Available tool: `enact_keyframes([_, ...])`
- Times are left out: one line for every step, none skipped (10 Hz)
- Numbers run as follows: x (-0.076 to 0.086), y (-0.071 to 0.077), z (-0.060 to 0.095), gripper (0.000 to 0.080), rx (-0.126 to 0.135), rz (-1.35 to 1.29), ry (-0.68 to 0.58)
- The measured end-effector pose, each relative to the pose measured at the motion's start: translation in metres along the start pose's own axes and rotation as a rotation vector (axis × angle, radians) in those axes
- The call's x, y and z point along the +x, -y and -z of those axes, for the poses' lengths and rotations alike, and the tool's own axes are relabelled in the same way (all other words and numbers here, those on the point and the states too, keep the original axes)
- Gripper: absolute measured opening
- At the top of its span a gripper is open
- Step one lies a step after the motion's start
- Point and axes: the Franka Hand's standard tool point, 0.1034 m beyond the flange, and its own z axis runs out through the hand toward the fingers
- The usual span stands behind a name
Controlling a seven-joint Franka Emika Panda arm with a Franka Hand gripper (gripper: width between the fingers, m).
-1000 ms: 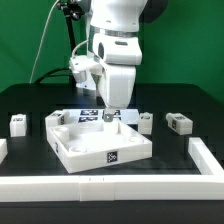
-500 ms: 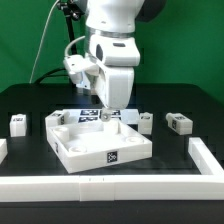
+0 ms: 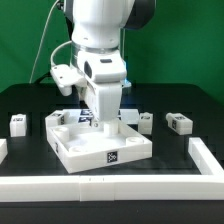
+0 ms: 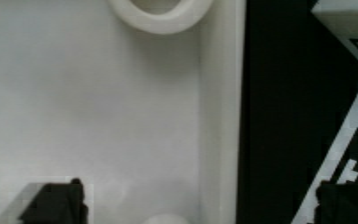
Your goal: Assemble one leg
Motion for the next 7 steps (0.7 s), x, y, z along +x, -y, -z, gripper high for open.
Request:
enact_keyframes([0.002,0.001,-0.005,0.0649,0.006,-0.003,-0.004])
enact_keyframes([0.003,0.001,-0.010,0.0649,0.006,-0.003,-0.007])
enact_keyframes([0.004,0.002,-0.014,0.0649,0.010,-0.002,-0.010])
enact_keyframes([0.004,0.002,-0.014,0.0649,0.010,-0.002,-0.010])
enact_keyframes([0.004,0.002,-0.014,0.0649,0.011,-0.002,-0.010])
enact_keyframes([0.004,0.003,-0.017,0.0649,0.016,-0.003,-0.013])
enact_keyframes([0.004,0.004,-0.022,0.0649,0.024,-0.003,-0.017])
